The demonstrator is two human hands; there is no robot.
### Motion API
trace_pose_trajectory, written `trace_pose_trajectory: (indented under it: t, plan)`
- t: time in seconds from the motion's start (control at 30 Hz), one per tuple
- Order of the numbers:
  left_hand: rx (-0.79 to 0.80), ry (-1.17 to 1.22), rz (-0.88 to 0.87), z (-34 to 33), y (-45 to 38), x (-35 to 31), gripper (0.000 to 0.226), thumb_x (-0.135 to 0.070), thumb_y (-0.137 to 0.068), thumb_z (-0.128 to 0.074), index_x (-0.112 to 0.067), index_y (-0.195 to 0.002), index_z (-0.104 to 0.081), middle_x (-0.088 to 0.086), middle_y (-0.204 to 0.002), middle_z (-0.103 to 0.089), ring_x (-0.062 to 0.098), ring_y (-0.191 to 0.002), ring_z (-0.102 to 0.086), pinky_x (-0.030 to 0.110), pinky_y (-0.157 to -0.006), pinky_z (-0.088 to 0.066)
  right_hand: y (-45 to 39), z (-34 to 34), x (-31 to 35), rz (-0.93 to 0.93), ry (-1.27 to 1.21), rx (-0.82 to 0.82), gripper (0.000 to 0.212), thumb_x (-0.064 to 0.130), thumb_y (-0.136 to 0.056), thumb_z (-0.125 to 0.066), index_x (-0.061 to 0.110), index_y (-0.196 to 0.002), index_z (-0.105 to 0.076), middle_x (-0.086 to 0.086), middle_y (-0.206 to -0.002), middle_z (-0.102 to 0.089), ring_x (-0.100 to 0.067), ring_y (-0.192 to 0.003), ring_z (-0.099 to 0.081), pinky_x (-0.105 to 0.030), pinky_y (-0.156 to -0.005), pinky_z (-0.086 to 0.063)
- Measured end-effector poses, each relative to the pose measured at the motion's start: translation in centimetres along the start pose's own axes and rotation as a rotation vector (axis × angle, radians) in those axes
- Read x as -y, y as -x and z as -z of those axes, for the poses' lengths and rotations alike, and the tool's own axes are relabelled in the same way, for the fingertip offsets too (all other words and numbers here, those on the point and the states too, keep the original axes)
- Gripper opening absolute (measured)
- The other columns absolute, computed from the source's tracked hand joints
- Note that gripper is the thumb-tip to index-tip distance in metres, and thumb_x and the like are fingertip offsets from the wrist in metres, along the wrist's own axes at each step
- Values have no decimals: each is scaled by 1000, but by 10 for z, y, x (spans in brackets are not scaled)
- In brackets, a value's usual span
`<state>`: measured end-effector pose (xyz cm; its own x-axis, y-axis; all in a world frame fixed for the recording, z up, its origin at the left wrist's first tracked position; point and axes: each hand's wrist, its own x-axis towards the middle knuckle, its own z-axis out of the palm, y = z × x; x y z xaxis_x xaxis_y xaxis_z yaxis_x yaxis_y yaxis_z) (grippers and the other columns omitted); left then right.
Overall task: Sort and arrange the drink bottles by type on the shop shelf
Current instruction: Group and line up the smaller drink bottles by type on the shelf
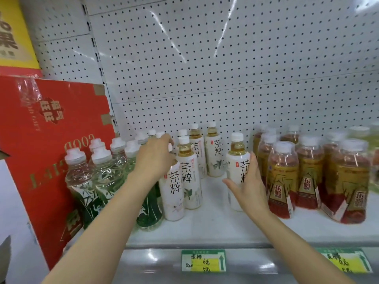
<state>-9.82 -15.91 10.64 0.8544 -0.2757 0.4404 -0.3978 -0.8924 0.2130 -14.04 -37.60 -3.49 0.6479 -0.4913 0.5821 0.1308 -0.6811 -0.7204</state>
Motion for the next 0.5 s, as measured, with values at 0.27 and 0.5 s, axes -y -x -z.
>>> trace_pose_trajectory:
  t: [0.27, 0.5]
  plan:
    - [18, 208, -165, 0, 16, -27, 34, -25, -86, -76, -34, -116, -64, -4, -117, -63, 19, -103, -58, 31, -79, -41, 5, 10, -5, 51, -40, 23, 107, 32, -79, -79, 22, -155, -4, -4, -159, -26, -23, -143, -31, -48, -111, -37]
    - [188, 523, -172, 6, 6, -19, 34, -18, -80, -81, -42, -100, -70, -12, -118, -66, 17, -90, -71, 45, -91, -55, 12, 28, 32, 361, 51, -153, 89, 50, -89, -59, 11, -155, -13, -9, -157, -23, -21, -146, -22, -40, -119, -25]
